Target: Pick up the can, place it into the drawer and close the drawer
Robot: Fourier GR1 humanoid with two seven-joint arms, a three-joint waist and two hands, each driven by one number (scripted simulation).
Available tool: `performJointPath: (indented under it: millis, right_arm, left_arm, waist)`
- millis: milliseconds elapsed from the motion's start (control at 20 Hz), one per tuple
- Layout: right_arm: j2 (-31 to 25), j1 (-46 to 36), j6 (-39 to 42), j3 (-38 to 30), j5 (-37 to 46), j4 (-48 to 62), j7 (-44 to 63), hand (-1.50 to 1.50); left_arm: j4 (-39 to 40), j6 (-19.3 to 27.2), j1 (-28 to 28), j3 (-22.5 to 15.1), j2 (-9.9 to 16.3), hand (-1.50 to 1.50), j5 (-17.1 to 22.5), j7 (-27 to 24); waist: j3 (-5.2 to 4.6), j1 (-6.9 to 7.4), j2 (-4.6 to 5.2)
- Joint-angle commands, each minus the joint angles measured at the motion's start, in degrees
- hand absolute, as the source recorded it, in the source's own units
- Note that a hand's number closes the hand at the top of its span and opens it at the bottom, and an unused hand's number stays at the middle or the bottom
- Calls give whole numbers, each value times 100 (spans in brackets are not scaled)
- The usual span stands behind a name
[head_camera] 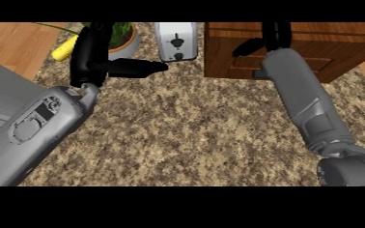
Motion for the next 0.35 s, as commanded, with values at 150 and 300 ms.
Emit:
performJointPath:
  millis: [150, 300]
  right_arm:
    - [427, -427, 443, -948, -1243, -165, -293, -150]
    - [444, -488, 489, -1010, -1363, -150, -274, -150]
  left_arm:
    - [-15, 45, 218, 107, 75, -150, -138, -25]
    - [-254, -222, 440, 386, 332, -150, 9, -7]
  waist:
    - [-33, -19, -60]
    - [-40, -59, -103]
